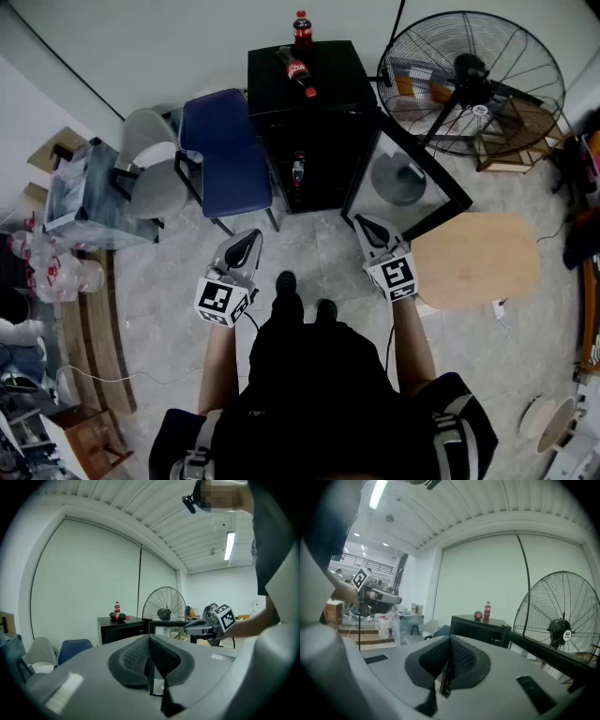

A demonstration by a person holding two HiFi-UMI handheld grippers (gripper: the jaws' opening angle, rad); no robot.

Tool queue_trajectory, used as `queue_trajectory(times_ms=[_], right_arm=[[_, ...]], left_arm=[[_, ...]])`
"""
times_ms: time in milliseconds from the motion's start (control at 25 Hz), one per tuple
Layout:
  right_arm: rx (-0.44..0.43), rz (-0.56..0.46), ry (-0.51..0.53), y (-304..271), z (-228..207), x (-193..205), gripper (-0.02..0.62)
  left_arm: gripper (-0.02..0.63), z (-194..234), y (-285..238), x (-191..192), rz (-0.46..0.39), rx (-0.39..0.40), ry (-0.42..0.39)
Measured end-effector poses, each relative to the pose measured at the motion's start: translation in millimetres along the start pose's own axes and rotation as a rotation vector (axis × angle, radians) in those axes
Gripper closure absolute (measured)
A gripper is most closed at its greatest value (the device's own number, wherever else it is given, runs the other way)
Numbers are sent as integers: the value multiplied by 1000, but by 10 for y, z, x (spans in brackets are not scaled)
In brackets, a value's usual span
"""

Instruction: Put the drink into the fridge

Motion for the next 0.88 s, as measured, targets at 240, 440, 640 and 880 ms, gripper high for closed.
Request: queue_trajectory(times_ms=[240, 440, 640, 880], right_arm=[[-13, -8, 33, 158, 39, -58, 594], [-18, -16, 41, 208, 64, -35, 594], [-13, -19, 33, 209, 25, -43, 594], [-46, -24, 27, 188, -35, -18, 594]], left_arm=[[607, -207, 112, 26, -34, -8, -15], [607, -290, 151, 75, -36, -16, -10], [607, -304, 95, 66, -42, -21, -7], [607, -365, -69, 46, -21, 21, -21]])
Point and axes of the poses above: the fingertips, and each gripper's own axes: y backward along the fingers, z to its left, x out of its underside, the point moved 9 cm from there along y, backward along the fingers, and after that the axes turned 15 degrees about y, right-handed, at the moved point
